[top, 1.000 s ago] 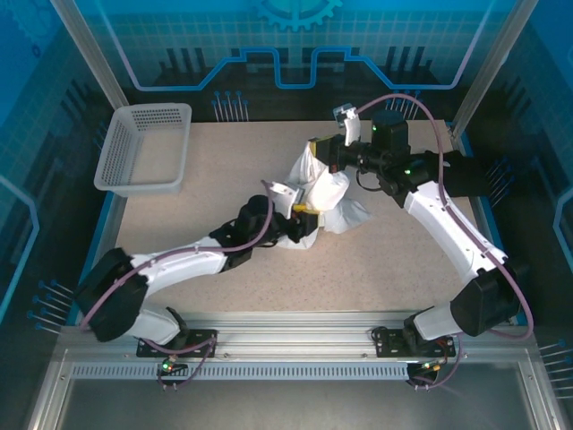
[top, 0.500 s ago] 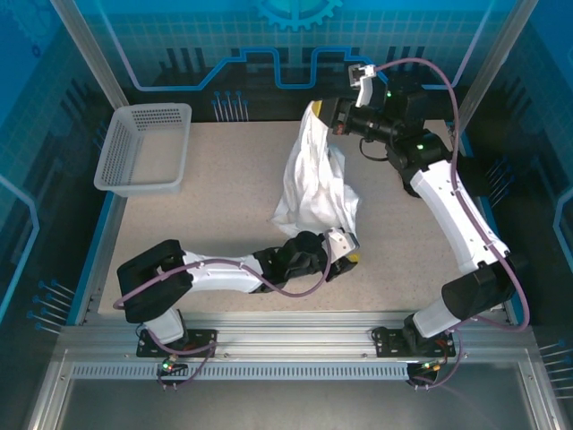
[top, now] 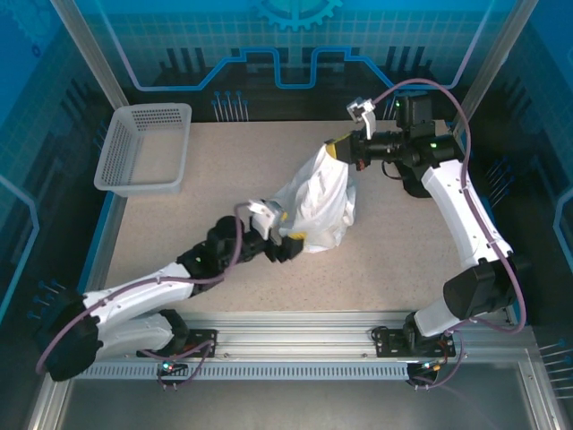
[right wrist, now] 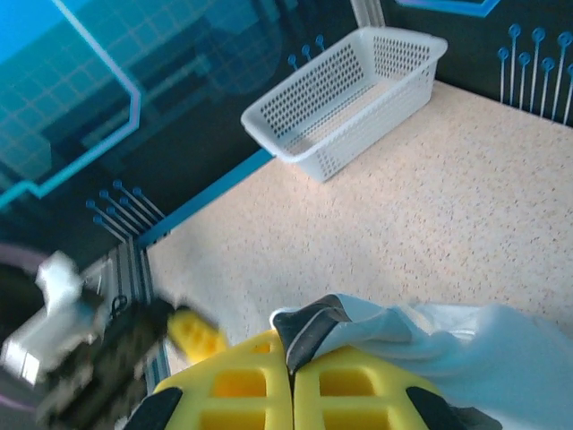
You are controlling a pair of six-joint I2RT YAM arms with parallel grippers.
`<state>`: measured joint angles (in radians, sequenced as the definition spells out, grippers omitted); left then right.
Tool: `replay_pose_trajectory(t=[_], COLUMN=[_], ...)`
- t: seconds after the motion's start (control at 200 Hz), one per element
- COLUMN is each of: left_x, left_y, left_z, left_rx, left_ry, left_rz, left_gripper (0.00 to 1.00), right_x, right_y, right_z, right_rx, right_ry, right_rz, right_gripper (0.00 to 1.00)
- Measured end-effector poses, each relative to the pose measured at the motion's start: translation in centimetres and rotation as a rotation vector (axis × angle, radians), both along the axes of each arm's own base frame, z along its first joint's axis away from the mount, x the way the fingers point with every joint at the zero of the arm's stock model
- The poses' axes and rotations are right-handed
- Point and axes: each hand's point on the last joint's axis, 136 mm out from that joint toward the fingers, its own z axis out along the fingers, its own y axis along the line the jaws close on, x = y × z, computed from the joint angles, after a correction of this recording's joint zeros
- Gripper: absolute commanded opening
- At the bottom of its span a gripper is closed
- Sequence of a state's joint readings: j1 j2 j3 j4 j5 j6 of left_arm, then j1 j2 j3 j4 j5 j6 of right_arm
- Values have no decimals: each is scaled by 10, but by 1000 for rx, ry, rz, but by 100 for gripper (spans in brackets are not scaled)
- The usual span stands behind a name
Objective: Fold the inside-out t-shirt
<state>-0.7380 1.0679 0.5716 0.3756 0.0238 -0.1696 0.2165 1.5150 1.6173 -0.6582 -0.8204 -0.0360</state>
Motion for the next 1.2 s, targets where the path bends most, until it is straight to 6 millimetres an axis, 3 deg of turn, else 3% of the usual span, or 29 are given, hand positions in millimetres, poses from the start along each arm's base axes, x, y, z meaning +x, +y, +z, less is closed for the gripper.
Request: replay_pose_trajectory(t=[0.085,0.16,0.3,0.445,0.66,0.77,0.895,1.06,1.195], left_x=[29,51,84,114,141,149,163,169,172], left_y=[29,40,24,5,-21,-31,-49,-65,-73], left_z=[-5,-13,-35,-74,-125,-135,-137,-148,-156], left_rx=[-17,4,99,225,356,373,364,347,324], left_ry=[100,182,307,407,524,554,560,599,642], left_rz=[133,208,231,222,160,138,94,44,16], left_gripper=[86,85,85,85,85,82,72,42,0], right_x=[-11,-22,-49,-64,-69,-66,-66,-64,-54], right_y=[-5,-14,-43,-65,-76,-76,-76,-76,-75], right_z=[-29,-66,-134,-168,-179,-176,-175,-173,-157], right_rx=[-31,-81,-196,-261,-278,-270,-269,-264,-232], right_ry=[63,155,328,407,422,410,407,392,334], right_rz=[-13,-72,-222,-342,-414,-421,-421,-424,-427], right_gripper=[0,0,0,0,0,0,0,0,0])
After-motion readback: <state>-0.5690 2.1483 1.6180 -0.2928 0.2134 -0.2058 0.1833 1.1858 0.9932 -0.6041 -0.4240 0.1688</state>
